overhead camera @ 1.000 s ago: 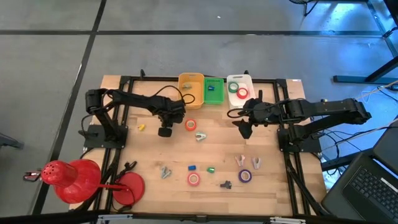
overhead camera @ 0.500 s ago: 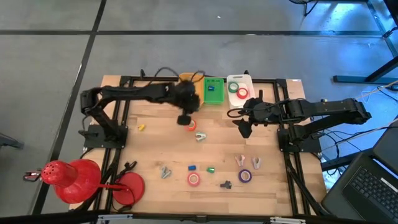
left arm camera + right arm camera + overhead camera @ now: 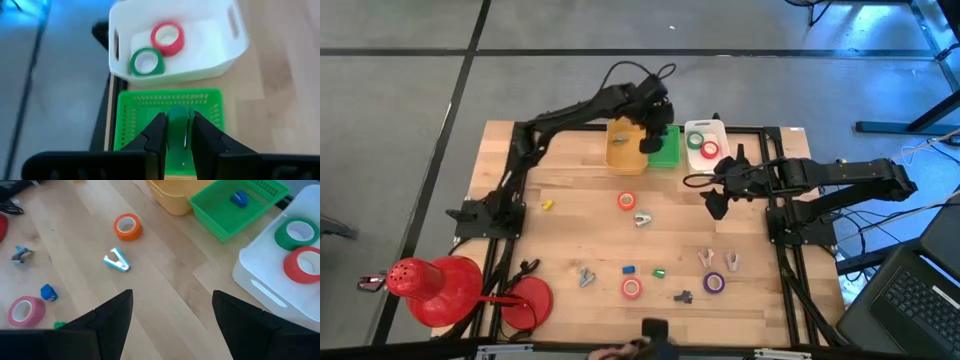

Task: Pick and place Stapler, Stapler remover, tape
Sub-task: Put the left green stapler into the green bin

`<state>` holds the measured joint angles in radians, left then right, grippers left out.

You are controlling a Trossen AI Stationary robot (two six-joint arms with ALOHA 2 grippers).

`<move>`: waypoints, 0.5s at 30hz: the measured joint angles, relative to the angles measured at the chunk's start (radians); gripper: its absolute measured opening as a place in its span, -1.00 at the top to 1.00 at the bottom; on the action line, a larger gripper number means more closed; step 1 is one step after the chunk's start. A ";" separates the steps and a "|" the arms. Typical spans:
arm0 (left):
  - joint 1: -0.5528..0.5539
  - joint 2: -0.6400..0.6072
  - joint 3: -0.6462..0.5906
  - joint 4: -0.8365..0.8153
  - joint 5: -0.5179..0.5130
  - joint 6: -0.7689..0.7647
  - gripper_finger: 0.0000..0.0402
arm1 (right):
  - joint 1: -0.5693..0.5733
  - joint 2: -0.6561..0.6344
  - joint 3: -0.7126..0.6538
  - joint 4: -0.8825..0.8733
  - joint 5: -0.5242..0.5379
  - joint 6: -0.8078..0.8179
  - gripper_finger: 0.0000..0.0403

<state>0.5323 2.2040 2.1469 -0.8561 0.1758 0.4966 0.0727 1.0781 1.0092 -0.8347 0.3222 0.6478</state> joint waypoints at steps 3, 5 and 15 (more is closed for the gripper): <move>0.026 0.078 0.056 -0.023 0.041 -0.023 0.75 | 0.000 0.000 0.000 -0.026 0.003 0.003 -0.36; 0.036 0.114 0.063 -0.037 0.071 -0.042 0.75 | 0.000 -0.001 0.000 -0.026 0.007 0.003 -0.36; 0.028 0.221 0.065 -0.029 0.081 -0.038 0.75 | 0.000 -0.001 0.000 -0.027 0.037 -0.020 -0.36</move>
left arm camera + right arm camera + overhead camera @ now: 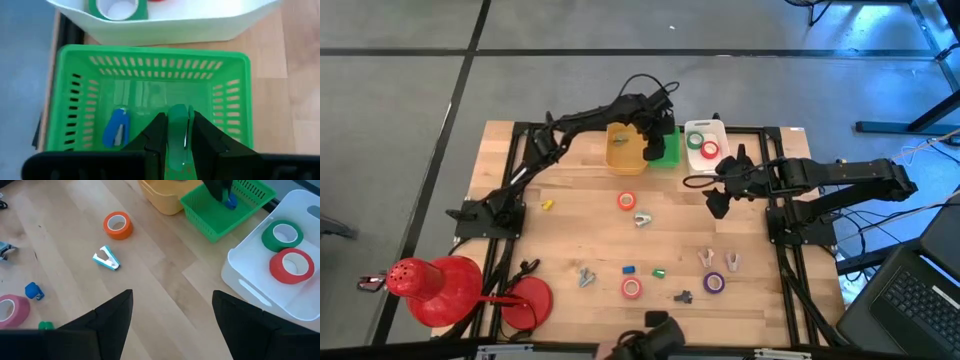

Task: Pick and place Stapler, Stapler remover, tape
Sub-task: Put the left green stapler into the green bin, then put the gray staple remover into the yellow bin

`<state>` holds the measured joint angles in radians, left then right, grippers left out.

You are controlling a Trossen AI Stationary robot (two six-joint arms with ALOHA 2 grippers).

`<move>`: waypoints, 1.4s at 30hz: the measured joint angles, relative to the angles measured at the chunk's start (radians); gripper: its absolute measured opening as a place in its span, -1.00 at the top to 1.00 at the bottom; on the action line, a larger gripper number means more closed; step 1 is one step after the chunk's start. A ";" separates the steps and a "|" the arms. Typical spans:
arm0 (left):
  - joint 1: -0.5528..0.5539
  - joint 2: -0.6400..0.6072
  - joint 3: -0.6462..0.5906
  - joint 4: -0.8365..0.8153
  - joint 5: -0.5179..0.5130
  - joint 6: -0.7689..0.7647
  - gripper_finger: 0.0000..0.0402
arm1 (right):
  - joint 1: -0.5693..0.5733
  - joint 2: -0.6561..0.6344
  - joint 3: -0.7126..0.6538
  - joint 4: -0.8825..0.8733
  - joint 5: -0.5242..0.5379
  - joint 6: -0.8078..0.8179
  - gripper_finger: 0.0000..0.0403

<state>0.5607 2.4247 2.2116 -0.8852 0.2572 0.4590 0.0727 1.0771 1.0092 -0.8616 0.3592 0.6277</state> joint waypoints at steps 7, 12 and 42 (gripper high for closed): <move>-0.004 0.046 0.000 0.066 -0.048 0.008 0.75 | 0.000 0.000 0.000 0.000 0.008 -0.007 -0.36; 0.002 0.051 0.000 0.094 -0.042 -0.001 0.75 | 0.000 0.000 0.000 0.000 0.008 -0.007 -0.36; 0.000 -0.262 -0.023 -0.219 0.208 -0.267 -0.22 | 0.000 0.000 0.000 0.010 0.007 0.004 -0.36</move>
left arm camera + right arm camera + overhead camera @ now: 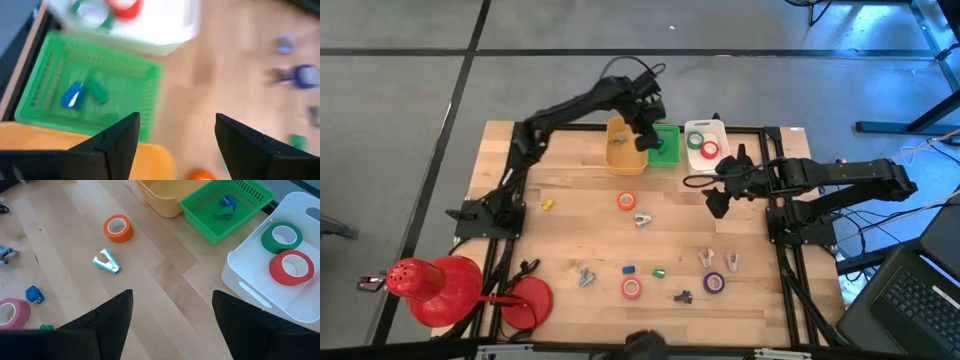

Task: Pick and place Stapler, Stapler remover, tape
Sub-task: Put the gray staple remover into the yellow bin

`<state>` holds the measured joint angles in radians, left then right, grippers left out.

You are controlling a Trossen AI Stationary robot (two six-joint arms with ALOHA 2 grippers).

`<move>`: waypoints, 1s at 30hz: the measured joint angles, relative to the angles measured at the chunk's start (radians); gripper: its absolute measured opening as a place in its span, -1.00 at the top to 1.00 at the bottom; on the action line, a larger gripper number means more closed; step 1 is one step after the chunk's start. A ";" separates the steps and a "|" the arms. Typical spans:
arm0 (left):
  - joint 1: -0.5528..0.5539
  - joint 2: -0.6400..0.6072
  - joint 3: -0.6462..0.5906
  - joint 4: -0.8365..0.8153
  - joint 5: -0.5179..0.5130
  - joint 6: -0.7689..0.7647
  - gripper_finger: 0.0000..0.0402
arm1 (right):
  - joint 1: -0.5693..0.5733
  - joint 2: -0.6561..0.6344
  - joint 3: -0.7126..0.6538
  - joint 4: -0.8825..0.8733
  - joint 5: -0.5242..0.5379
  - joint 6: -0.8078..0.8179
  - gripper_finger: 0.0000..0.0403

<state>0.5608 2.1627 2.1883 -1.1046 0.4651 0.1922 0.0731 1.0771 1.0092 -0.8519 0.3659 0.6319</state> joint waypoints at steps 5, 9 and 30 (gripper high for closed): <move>-0.064 -0.237 -0.159 0.034 0.005 -0.016 -0.20 | 0.000 0.000 0.000 0.029 -0.045 -0.012 -0.36; -0.112 -0.480 -0.419 0.201 0.005 -0.108 -0.20 | 0.000 0.000 0.000 0.073 -0.130 -0.061 -0.36; -0.323 -1.494 -1.518 0.829 -0.451 -0.677 -0.20 | 0.000 0.402 0.000 0.397 -0.341 -0.486 -0.36</move>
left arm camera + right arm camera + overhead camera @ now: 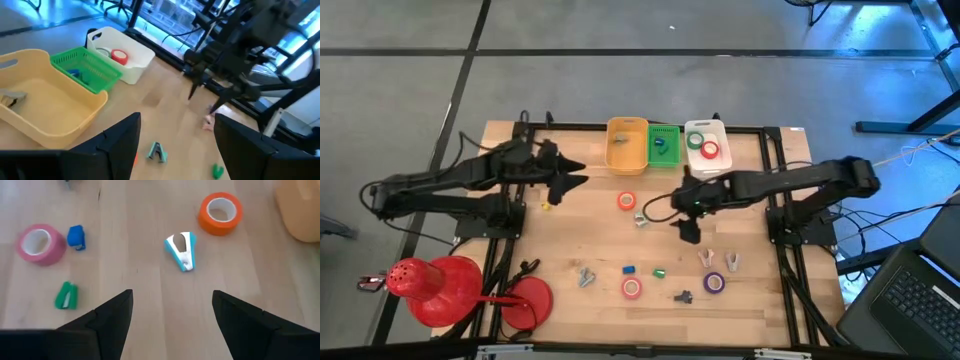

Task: Pick and place Stapler, Stapler remover, tape
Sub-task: Put the gray staple remover into the yellow bin

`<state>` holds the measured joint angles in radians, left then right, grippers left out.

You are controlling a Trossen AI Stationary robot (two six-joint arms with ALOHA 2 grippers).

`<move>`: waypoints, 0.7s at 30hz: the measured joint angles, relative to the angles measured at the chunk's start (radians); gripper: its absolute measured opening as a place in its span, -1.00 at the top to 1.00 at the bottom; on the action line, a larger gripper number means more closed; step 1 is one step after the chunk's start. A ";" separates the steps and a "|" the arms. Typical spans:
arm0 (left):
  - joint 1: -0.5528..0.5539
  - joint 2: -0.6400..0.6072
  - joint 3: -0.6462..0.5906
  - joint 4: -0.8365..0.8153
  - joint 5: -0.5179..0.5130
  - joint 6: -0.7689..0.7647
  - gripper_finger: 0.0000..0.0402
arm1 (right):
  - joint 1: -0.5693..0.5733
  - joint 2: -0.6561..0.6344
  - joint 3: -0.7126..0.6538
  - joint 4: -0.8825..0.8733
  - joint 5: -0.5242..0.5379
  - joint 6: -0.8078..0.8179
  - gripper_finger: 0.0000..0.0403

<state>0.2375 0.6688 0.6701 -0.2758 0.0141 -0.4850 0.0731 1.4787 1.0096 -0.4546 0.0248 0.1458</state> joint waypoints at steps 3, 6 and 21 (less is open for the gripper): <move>-0.002 -0.032 -0.005 -0.015 -0.003 0.000 -0.20 | 0.000 0.072 0.000 0.040 0.000 -0.045 -0.36; -0.002 -0.040 -0.006 -0.019 -0.005 0.026 -0.20 | -0.007 0.146 0.000 0.052 0.000 -0.077 -0.36; -0.001 -0.011 -0.006 -0.021 -0.059 0.050 -0.20 | -0.089 0.319 0.000 0.226 -0.064 -0.079 -0.36</move>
<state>0.2367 0.6577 0.6640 -0.2964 -0.0448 -0.4350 -0.0158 1.7977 1.0099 -0.2283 -0.0387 0.0673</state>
